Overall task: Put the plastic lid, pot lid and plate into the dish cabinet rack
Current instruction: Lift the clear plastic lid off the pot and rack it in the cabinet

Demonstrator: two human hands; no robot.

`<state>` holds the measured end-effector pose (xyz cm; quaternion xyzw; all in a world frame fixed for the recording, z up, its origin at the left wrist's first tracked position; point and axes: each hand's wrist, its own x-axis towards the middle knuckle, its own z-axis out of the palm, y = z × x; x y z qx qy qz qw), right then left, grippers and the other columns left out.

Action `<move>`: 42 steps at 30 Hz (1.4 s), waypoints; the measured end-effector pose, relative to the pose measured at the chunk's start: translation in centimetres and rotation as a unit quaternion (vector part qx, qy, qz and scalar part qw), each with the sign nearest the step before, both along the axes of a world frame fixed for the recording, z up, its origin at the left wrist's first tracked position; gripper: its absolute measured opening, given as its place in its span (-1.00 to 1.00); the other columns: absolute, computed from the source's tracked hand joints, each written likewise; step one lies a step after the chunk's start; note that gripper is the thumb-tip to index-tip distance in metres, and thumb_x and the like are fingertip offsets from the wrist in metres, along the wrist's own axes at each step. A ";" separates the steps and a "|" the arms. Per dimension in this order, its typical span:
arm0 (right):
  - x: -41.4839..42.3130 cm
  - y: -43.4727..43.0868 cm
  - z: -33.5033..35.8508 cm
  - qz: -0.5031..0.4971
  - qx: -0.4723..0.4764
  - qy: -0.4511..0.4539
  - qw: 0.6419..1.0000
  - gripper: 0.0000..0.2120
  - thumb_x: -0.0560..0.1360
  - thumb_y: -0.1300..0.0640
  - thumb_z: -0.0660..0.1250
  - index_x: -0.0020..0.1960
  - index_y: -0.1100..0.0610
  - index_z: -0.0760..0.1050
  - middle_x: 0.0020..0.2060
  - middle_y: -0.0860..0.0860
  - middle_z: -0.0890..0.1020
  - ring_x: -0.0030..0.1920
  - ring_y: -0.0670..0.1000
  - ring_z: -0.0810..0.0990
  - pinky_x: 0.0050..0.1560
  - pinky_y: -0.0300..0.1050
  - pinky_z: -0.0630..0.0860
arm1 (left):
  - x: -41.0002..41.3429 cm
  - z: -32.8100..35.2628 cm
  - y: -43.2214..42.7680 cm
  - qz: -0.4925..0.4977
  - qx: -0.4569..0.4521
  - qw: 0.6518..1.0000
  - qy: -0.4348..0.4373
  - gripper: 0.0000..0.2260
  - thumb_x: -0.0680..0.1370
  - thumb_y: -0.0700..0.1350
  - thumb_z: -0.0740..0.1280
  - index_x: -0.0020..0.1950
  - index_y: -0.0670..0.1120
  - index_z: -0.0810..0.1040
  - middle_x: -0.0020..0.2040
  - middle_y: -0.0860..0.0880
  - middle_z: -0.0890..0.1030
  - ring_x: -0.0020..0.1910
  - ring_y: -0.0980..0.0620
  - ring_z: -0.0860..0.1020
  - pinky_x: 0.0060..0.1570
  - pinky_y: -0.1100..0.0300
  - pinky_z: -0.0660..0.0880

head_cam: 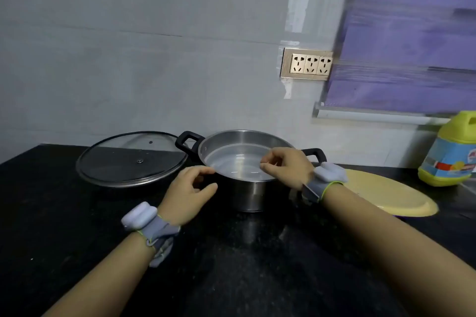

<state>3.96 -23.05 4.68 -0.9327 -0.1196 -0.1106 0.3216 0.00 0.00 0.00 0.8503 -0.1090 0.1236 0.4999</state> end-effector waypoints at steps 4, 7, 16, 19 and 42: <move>1.8 1.0 -0.1 -0.013 -0.116 0.064 0.991 -0.82 0.42 -0.02 0.30 -0.07 0.01 0.62 -0.19 -0.05 0.61 -0.04 0.00 0.58 -0.02 -0.20 0.44 | 0.8 -0.1 -0.3 -0.001 0.050 0.998 -0.044 -0.62 0.34 0.10 0.28 0.14 0.06 0.52 0.20 0.02 0.46 0.19 0.01 0.44 0.11 0.22 0.39; 2.5 1.8 -0.1 0.017 -0.164 0.155 0.974 -0.78 0.43 0.01 0.30 -0.01 0.04 0.63 -0.04 0.02 0.65 0.05 0.02 0.57 0.07 -0.19 0.45 | 1.8 -1.2 -0.3 0.000 0.110 0.992 -0.054 -0.45 0.26 0.23 0.13 0.19 0.09 0.51 0.30 0.05 0.43 0.30 -0.01 0.35 0.24 0.24 0.15; 3.8 3.0 0.3 0.018 -0.257 0.217 0.942 -0.76 0.40 -0.01 0.23 -0.29 0.14 0.50 -0.13 0.08 0.59 -0.03 0.12 0.57 0.08 -0.10 0.48 | 2.0 -1.9 -0.5 0.011 0.030 0.997 -0.067 -0.66 0.28 0.24 0.21 0.03 0.26 0.51 0.21 0.12 0.51 0.24 0.09 0.43 0.35 0.07 0.27; 3.4 3.4 0.7 0.030 -0.274 0.235 0.932 -0.77 0.44 -0.01 0.21 -0.27 0.12 0.48 -0.13 0.08 0.55 -0.08 0.09 0.50 0.00 -0.13 0.40 | 1.9 -1.8 -0.9 0.024 -0.004 0.998 -0.065 -0.75 0.31 0.19 0.32 -0.02 0.27 0.54 0.17 0.13 0.52 0.21 0.14 0.43 0.33 0.13 0.26; 2.5 1.4 1.7 0.177 -0.085 0.156 0.968 -0.81 0.40 0.01 0.42 -0.30 0.11 0.58 -0.38 0.05 0.51 -0.34 -0.06 0.41 -0.20 -0.21 0.37 | 2.0 -2.5 -2.1 0.119 -0.022 0.990 -0.071 -0.70 0.42 0.01 0.40 0.15 0.09 0.57 0.23 0.10 0.57 0.22 0.08 0.47 0.14 0.41 0.28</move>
